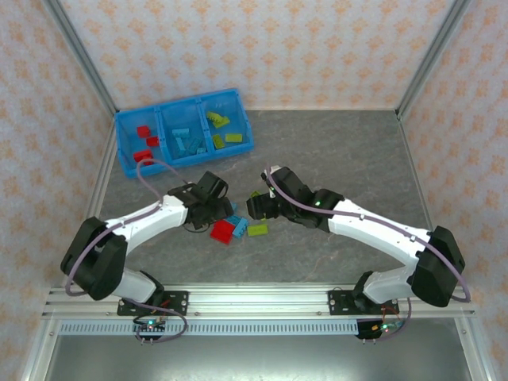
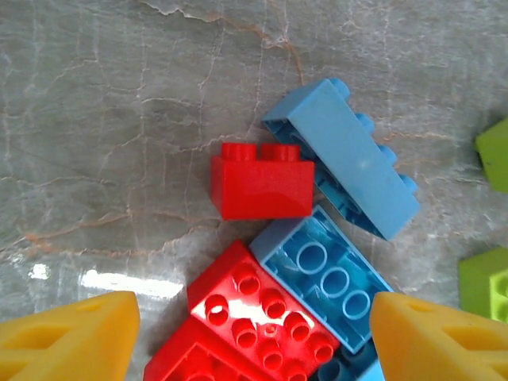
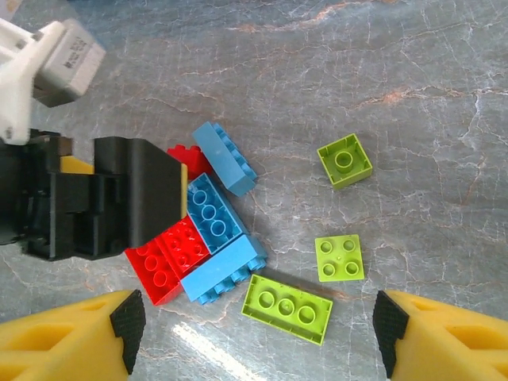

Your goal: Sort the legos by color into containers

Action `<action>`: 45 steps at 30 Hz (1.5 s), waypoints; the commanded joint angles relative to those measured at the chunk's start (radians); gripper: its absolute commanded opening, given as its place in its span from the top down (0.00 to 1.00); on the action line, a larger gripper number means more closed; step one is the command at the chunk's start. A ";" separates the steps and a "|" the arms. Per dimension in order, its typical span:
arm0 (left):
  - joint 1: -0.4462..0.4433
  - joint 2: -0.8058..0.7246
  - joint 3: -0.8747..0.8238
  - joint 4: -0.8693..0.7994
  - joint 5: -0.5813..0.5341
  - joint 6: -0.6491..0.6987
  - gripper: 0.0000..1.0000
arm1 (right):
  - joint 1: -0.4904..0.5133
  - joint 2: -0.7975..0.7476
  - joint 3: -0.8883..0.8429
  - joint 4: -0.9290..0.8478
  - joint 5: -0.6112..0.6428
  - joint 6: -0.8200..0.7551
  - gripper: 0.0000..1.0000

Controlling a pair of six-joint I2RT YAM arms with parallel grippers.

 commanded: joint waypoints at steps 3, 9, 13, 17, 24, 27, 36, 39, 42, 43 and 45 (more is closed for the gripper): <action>0.013 0.063 0.049 0.043 -0.105 0.038 0.23 | 0.001 0.026 0.076 -0.019 0.028 -0.014 0.22; 0.027 0.133 0.070 0.064 -0.107 0.081 0.25 | 0.001 0.067 0.104 -0.029 0.002 -0.010 0.22; 0.042 0.170 0.061 0.088 -0.096 0.094 0.33 | 0.001 0.062 0.102 -0.026 0.004 0.001 0.22; 0.052 0.177 0.038 0.115 -0.093 0.094 0.42 | 0.001 0.064 0.106 -0.035 0.007 0.007 0.22; 0.061 0.162 0.008 0.110 -0.090 0.104 0.50 | 0.001 0.082 0.118 -0.040 -0.005 0.015 0.21; 0.062 0.137 -0.012 0.111 -0.072 0.117 0.52 | 0.001 0.092 0.120 -0.037 -0.011 0.020 0.21; 0.062 0.069 -0.081 0.125 -0.071 0.130 0.47 | 0.001 0.105 0.115 -0.014 -0.029 0.035 0.21; 0.062 0.074 -0.080 0.121 -0.075 0.135 0.51 | 0.001 0.109 0.118 -0.012 -0.037 0.039 0.21; 0.063 0.069 -0.075 0.115 -0.085 0.138 0.60 | 0.001 0.113 0.121 -0.013 -0.052 0.038 0.20; 0.063 0.062 -0.071 0.109 -0.083 0.139 0.63 | 0.001 0.118 0.121 -0.015 -0.061 0.037 0.20; 0.066 0.030 -0.060 0.096 -0.075 0.144 0.68 | 0.001 0.130 0.129 -0.023 -0.095 0.030 0.20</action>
